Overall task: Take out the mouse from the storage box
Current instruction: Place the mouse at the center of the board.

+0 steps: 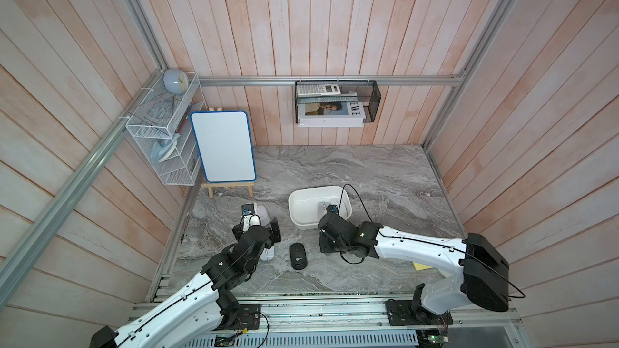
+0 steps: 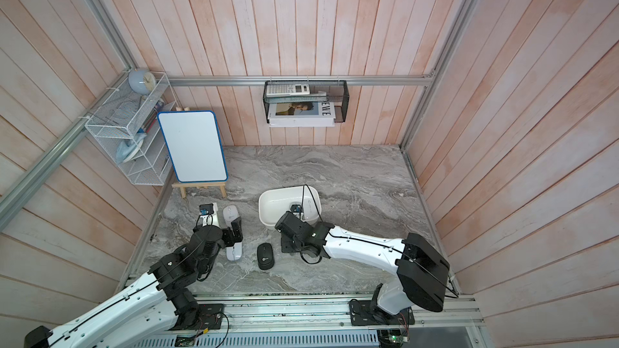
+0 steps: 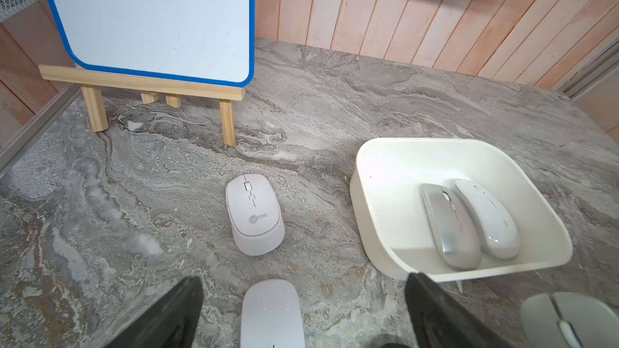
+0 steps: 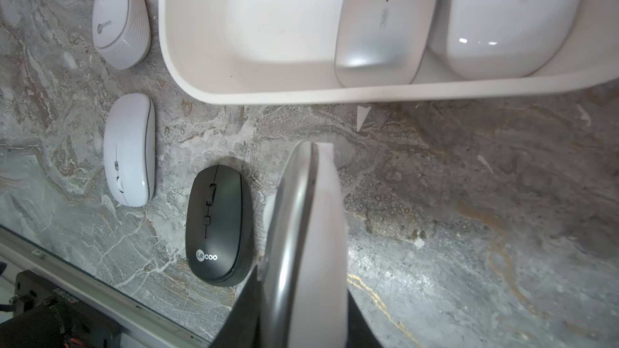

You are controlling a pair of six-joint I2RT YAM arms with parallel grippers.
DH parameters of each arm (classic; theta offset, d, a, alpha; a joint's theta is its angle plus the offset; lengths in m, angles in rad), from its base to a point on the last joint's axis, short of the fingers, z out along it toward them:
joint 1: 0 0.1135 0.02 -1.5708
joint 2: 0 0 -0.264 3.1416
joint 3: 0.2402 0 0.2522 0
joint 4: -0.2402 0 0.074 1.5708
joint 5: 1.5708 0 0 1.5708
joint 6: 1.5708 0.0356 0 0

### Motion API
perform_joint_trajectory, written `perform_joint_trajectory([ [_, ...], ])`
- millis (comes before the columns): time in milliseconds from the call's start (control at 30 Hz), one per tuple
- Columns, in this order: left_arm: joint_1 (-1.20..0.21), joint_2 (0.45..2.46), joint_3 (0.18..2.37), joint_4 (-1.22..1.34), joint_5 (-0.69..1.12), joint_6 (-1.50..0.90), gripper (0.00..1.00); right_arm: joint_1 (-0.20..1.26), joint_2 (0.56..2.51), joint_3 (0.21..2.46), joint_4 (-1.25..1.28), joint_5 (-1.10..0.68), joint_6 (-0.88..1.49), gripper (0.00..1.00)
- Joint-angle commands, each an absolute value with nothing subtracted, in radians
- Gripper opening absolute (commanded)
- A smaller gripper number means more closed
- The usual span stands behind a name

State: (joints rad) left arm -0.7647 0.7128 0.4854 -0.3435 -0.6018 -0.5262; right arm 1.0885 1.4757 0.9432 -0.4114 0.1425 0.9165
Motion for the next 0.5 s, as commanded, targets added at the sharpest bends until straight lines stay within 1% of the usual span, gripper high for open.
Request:
perform_joint_trajectory([
  [0, -0.759, 0.691, 0.464, -0.339, -0.598, -0.519, 1.00, 1.102, 1.467, 0.906, -0.334, 0.099, 0.946, 0.09],
  [333, -0.759, 0.675, 0.458, -0.341, -0.597, -0.521, 1.00, 1.105, 1.526, 0.808, -0.206, 0.043, 1.007, 0.10],
  [467, -0.759, 0.667, 0.454, -0.340, -0.598, -0.520, 1.00, 1.106, 1.546, 0.799, -0.184, 0.030, 1.021, 0.13],
])
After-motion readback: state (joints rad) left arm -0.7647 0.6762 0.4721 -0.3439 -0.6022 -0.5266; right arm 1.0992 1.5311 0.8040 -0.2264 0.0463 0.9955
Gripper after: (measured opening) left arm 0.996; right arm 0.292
